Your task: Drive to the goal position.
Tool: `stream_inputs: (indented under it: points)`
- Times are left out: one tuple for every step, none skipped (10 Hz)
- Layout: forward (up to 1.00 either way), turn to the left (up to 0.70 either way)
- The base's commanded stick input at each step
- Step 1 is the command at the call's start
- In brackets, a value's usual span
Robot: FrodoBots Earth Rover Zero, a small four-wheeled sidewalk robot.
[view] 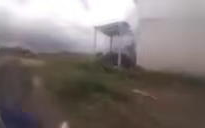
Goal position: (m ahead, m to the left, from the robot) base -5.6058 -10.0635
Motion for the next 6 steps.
stream_inputs:
  points:
    - [0.00,-0.70]
    - [0.00,-0.70]
    - [0.00,-0.70]
    - [0.00,-0.70]
    - [0.00,-0.70]
    - [0.00,-0.70]
